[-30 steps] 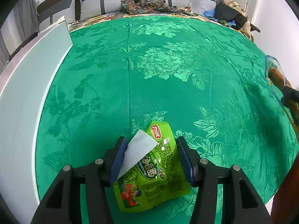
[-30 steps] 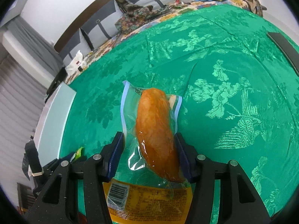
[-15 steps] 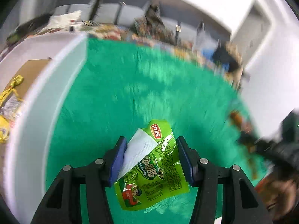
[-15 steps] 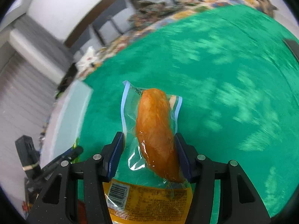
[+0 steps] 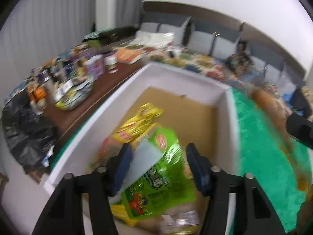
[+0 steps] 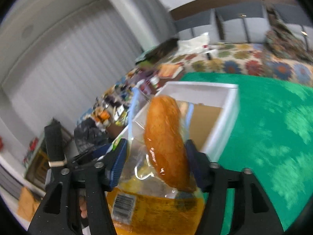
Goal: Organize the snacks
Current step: 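Carry both pouches over the white box and open both tools to drop them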
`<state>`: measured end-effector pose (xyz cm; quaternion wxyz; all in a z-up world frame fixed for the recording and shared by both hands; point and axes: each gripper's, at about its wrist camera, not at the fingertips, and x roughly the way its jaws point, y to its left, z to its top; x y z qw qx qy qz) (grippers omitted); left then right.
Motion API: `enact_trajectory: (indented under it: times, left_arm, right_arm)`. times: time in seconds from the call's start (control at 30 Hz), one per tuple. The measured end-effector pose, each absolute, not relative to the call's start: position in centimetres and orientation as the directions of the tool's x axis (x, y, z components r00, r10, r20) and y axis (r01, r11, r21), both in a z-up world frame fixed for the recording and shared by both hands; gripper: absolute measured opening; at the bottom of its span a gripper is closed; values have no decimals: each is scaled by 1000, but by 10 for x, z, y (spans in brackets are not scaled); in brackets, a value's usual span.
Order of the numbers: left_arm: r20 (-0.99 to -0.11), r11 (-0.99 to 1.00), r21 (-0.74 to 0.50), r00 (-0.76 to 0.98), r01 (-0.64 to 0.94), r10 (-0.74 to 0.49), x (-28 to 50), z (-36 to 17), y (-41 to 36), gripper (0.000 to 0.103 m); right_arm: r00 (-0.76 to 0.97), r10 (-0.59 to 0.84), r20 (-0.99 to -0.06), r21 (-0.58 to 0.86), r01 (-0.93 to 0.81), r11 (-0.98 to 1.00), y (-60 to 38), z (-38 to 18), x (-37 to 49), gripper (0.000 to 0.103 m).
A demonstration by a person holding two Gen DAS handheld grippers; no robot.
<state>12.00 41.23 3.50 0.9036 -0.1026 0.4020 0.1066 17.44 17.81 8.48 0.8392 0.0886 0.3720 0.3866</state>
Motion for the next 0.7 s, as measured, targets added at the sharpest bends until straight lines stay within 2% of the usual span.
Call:
enact_trajectory:
  times: [0.07,0.13,0.2,0.33,0.43,0.57,0.7]
  left_arm:
    - [-756,949,-87,640,-304,136,113,24,419,84]
    - [-754,944,-55,633,-326,175,104,19,416,85]
    - [-745,943,-4,630,-333,220,96,18,409,86]
    - [-717,908,109,601,-403,353,88,33,392,99]
    - [-700,867,103,583,-488,411,77,47,388,101]
    - [-687,855,61,599,-515,410,62,63,385,101]
    - [-678,847,118,581,-519,450,55,74,377,101]
  right_arm:
    - [360,698,-619,427,-592,683,212,65,183,73]
    - [306,686,-660,447,-574,686,226,51,190,73]
    - [323,687,-651,445,-572,690,219,49,189,73]
    - [402,624,-669,335,-586,738,199,62,179,73]
    - [465,561,-684,243,-581,777,192,71,171,84]
    - [488,514,-705,180,-578,796,187,77,163,84]
    - [514,499,-698,149,-577,803,185,82,154,84]
